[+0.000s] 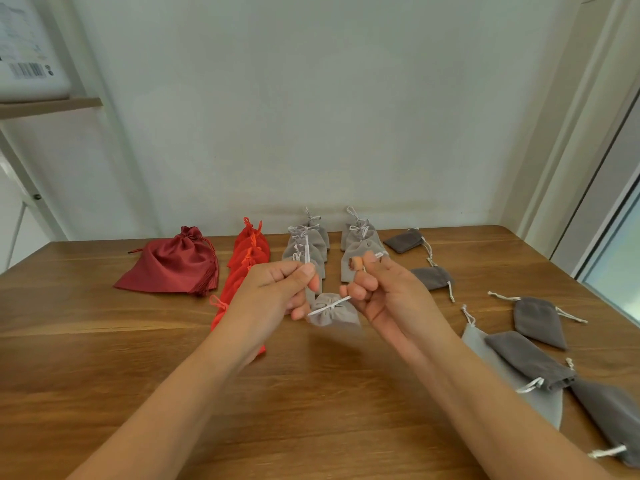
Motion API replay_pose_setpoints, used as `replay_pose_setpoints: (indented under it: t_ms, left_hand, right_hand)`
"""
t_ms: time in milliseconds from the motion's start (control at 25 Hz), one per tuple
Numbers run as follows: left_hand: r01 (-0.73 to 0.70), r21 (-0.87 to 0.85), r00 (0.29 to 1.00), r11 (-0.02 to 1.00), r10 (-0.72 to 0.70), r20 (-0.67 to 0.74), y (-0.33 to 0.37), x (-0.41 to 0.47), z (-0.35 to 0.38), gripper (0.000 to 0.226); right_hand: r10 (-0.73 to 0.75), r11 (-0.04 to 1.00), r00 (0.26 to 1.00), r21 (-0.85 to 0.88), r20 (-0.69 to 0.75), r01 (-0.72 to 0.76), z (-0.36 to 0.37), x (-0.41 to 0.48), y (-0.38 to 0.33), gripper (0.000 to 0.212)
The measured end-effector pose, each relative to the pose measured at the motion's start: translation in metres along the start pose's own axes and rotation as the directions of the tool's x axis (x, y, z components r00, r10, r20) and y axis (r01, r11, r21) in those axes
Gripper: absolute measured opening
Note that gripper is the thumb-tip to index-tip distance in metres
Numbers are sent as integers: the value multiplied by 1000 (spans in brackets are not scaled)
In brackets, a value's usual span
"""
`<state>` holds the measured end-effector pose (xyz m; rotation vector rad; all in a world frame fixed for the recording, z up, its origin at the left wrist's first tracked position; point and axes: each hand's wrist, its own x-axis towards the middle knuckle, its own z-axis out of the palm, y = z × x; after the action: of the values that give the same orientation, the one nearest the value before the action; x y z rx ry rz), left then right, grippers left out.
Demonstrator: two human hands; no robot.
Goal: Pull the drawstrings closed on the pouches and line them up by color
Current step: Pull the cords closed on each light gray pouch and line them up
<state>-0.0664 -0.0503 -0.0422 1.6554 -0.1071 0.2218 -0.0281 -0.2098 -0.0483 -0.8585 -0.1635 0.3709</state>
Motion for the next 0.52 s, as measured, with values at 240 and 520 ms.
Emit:
replay_pose_setpoints:
  t_ms: [240, 520]
  left_hand:
    - [33, 125, 998, 992, -40, 53, 2, -6, 1, 23]
    - [59, 165, 937, 985, -112, 332, 10, -14, 9, 30]
  right_hand:
    - [-203, 827, 937, -463, 285, 319, -2, -8, -14, 23]
    - [-240, 774, 947, -546, 213, 320, -1, -9, 1, 17]
